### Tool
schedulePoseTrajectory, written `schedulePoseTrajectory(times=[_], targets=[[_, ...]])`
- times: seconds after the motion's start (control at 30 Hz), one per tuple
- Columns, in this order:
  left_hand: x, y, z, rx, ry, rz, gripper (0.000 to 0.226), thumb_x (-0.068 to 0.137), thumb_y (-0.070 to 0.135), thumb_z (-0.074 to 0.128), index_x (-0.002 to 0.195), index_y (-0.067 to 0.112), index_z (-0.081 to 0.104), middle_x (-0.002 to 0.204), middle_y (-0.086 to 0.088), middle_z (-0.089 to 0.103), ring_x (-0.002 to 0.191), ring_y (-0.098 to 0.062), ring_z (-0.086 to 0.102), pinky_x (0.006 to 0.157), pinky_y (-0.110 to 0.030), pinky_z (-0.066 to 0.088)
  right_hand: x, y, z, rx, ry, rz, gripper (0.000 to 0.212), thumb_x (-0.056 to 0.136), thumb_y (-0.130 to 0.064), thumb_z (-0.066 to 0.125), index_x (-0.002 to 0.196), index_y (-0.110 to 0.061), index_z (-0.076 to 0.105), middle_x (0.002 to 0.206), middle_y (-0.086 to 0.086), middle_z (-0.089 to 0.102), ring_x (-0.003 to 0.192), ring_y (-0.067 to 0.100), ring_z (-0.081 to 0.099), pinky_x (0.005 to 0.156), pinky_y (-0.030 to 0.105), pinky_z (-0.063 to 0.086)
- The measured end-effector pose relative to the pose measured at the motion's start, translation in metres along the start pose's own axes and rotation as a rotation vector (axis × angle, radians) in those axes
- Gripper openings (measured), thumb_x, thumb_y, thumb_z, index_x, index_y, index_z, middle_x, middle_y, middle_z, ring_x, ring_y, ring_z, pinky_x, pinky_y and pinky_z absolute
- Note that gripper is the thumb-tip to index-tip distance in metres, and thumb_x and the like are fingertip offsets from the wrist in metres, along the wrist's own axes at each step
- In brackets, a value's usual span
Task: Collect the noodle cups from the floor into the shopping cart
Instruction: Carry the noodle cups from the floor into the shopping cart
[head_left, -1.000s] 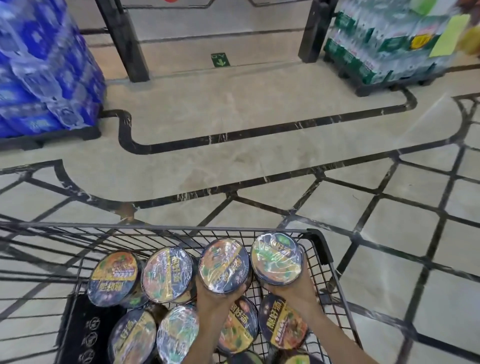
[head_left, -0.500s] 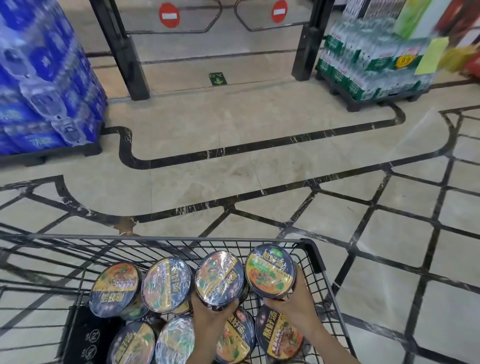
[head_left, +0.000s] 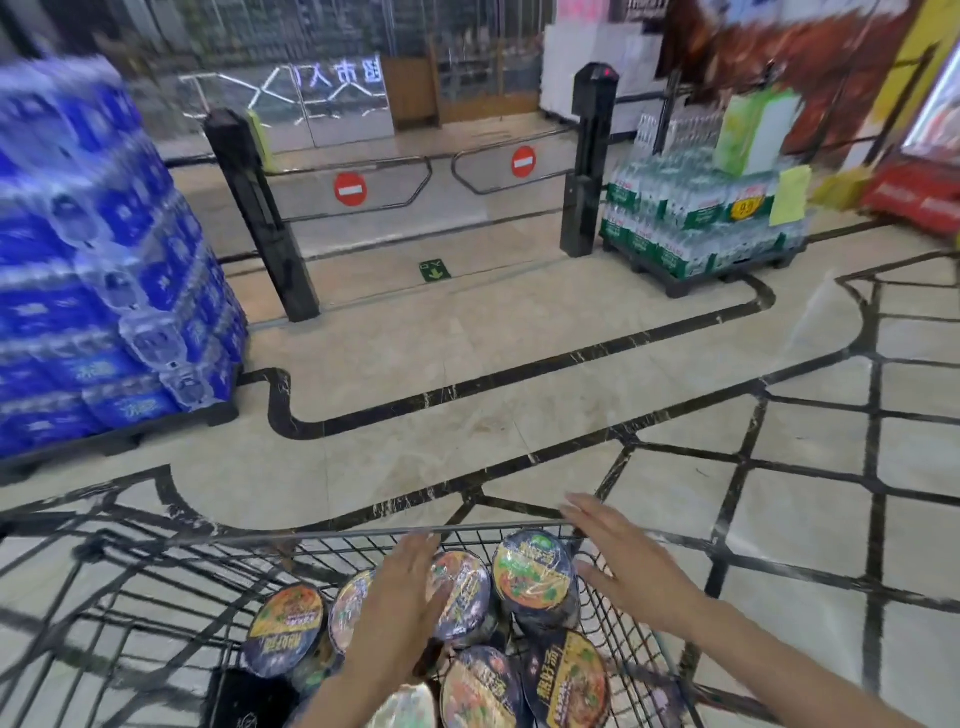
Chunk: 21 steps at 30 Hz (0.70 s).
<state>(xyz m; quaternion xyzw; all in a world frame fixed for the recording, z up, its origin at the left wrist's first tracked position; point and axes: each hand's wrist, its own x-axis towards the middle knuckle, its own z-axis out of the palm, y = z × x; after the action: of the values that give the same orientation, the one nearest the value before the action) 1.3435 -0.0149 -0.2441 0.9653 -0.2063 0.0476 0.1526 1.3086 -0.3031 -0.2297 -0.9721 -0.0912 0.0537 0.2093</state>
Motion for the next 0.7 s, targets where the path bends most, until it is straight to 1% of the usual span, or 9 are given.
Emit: schedulePoseTrajectory(times=[0.07, 0.1, 0.17, 0.2, 0.3, 0.37, 0.47, 0.63, 0.7], targets=[[0.018, 0.008, -0.027, 0.163, -0.015, 0.179, 0.067, 0.101, 0.049, 0.009, 0.129, 0.012, 0.057, 0.134, -0.005, 0.057, 0.123, -0.020, 0.055, 0.109, -0.035, 0.032, 0.004, -0.011, -0.022, -0.126, 0.046, -0.105, 0.064, 0.095, -0.046, 0.033, 0.152, -0.026, 0.012, 0.157, -0.015, -0.004, 0.145, 0.004, -0.003, 0.118, 0.025, 0.001], [0.024, 0.012, -0.039, 0.212, -0.040, 0.241, 0.068, 0.101, 0.049, 0.006, 0.133, 0.011, 0.052, 0.139, -0.006, 0.052, 0.128, -0.020, 0.050, 0.110, -0.037, 0.027, 0.005, -0.015, -0.031, -0.190, 0.080, -0.146, 0.064, 0.096, -0.044, 0.037, 0.152, -0.023, 0.016, 0.158, -0.011, 0.001, 0.144, 0.005, -0.003, 0.117, 0.028, -0.001], [0.035, 0.020, -0.060, 0.314, 0.005, 0.382, 0.063, 0.101, 0.047, 0.007, 0.140, 0.010, 0.040, 0.147, -0.008, 0.040, 0.137, -0.021, 0.036, 0.112, -0.040, 0.018, 0.004, -0.018, -0.043, -0.332, 0.180, -0.217, 0.064, 0.093, -0.037, 0.056, 0.148, -0.017, 0.031, 0.157, -0.003, 0.021, 0.143, 0.009, 0.011, 0.114, 0.037, 0.009], [0.039, 0.022, -0.065, 0.369, 0.037, 0.445, 0.061, 0.102, 0.046, 0.010, 0.142, 0.010, 0.039, 0.148, -0.009, 0.038, 0.138, -0.022, 0.034, 0.113, -0.040, 0.015, 0.001, -0.020, -0.048, -0.383, 0.213, -0.234, 0.064, 0.090, -0.037, 0.061, 0.145, -0.017, 0.037, 0.154, -0.001, 0.030, 0.142, 0.011, 0.019, 0.113, 0.039, 0.016], [0.041, 0.030, -0.073, 0.471, 0.072, 0.566, 0.060, 0.101, 0.045, 0.018, 0.141, 0.009, 0.044, 0.148, -0.010, 0.040, 0.137, -0.023, 0.037, 0.115, -0.039, 0.011, -0.011, -0.022, -0.058, -0.449, 0.250, -0.238, 0.060, 0.089, -0.039, 0.058, 0.142, -0.015, 0.042, 0.151, 0.001, 0.038, 0.139, 0.015, 0.033, 0.111, 0.038, 0.026], [0.044, 0.032, -0.070, 0.476, 0.110, 0.629, 0.060, 0.100, 0.047, 0.019, 0.141, 0.009, 0.043, 0.148, -0.010, 0.040, 0.141, -0.023, 0.031, 0.116, -0.038, 0.009, -0.025, -0.022, -0.061, -0.463, 0.244, -0.184, 0.056, 0.091, -0.041, 0.044, 0.142, -0.016, 0.042, 0.150, 0.001, 0.039, 0.139, 0.014, 0.034, 0.111, 0.038, 0.028], [0.052, 0.046, -0.059, 0.412, 0.145, 0.733, 0.061, 0.099, 0.050, 0.022, 0.144, 0.010, 0.032, 0.150, -0.009, 0.036, 0.144, -0.020, 0.015, 0.116, -0.039, 0.010, -0.059, -0.017, -0.066, -0.506, 0.251, -0.057, 0.058, 0.091, -0.042, 0.032, 0.142, -0.017, 0.042, 0.150, -0.001, 0.039, 0.138, 0.013, 0.035, 0.110, 0.037, 0.033], [0.073, 0.109, -0.038, 0.293, 0.165, 0.975, 0.063, 0.102, 0.050, 0.015, 0.152, 0.012, 0.011, 0.150, -0.009, 0.033, 0.144, -0.020, 0.012, 0.116, -0.040, 0.010, -0.153, -0.007, -0.070, -0.527, 0.355, 0.183, 0.054, 0.092, -0.039, 0.039, 0.140, -0.015, 0.046, 0.150, 0.002, 0.040, 0.139, 0.016, 0.035, 0.110, 0.040, 0.033], [0.068, 0.152, -0.026, 0.256, 0.130, 1.082, 0.063, 0.101, 0.048, 0.015, 0.149, 0.009, 0.027, 0.150, -0.009, 0.035, 0.144, -0.021, 0.016, 0.114, -0.041, 0.015, -0.204, -0.002, -0.067, -0.524, 0.387, 0.304, 0.054, 0.091, -0.037, 0.053, 0.140, -0.014, 0.045, 0.150, 0.002, 0.039, 0.139, 0.016, 0.034, 0.110, 0.040, 0.033]])
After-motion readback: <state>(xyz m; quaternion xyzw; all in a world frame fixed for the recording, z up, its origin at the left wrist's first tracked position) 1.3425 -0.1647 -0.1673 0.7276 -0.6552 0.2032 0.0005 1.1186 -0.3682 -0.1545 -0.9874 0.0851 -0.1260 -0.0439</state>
